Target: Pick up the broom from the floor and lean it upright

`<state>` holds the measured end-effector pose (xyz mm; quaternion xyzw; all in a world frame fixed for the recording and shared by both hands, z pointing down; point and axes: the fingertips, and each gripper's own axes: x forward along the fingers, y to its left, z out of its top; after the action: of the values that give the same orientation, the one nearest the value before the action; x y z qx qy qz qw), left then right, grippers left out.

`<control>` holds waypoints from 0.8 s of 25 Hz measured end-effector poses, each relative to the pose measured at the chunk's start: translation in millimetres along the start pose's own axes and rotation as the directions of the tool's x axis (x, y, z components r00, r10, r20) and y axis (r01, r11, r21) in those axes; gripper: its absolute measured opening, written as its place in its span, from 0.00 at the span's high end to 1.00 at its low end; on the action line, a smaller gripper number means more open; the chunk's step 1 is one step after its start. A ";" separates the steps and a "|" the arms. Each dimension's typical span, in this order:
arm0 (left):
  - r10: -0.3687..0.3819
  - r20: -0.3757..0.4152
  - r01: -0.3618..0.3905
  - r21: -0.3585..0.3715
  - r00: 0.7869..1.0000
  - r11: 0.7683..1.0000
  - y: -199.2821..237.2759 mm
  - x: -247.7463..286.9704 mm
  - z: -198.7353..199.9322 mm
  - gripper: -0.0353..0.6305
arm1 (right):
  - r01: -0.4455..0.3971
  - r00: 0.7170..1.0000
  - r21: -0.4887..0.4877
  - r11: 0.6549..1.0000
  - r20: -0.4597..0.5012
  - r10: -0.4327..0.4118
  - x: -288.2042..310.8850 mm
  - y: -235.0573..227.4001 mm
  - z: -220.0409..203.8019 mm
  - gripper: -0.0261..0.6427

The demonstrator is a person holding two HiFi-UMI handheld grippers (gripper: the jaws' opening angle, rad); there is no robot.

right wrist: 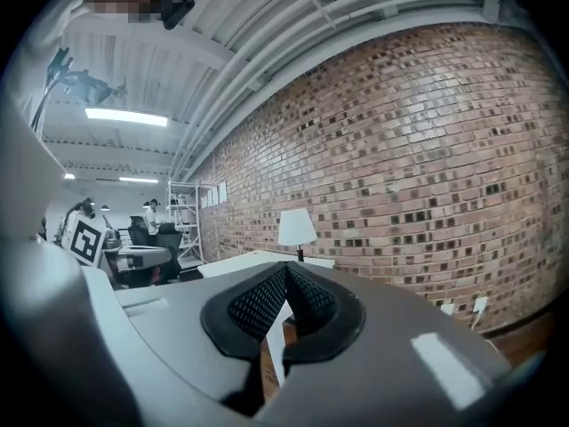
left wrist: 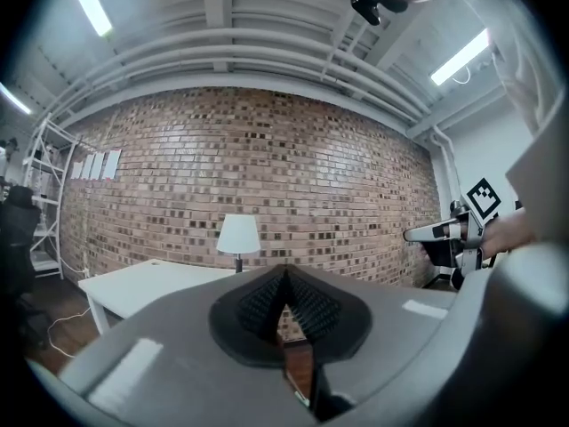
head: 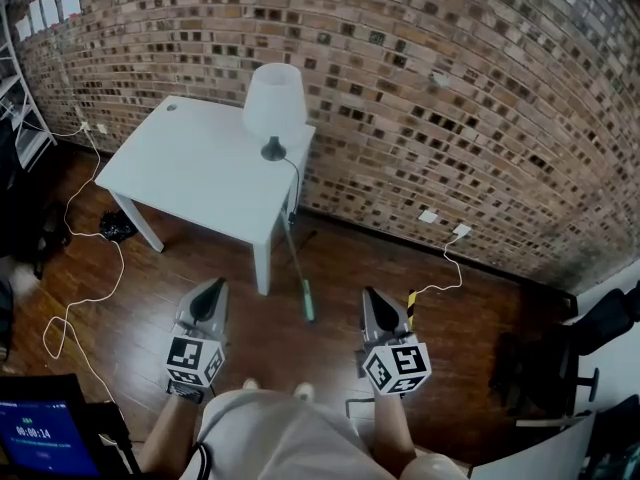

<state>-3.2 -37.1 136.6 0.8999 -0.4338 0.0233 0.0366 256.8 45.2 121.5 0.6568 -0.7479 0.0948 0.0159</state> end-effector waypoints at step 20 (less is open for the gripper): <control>-0.149 -0.079 0.146 -0.050 0.986 0.988 -39.1 -115.5 -63.0 0.95 | 0.132 0.991 0.015 0.991 -0.020 -0.132 -119.6 59.2 -32.0 0.94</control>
<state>-45.2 82.6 189.0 0.9268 -0.3646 0.0480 0.0761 211.5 174.7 128.0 0.7041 -0.7018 0.1057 0.0237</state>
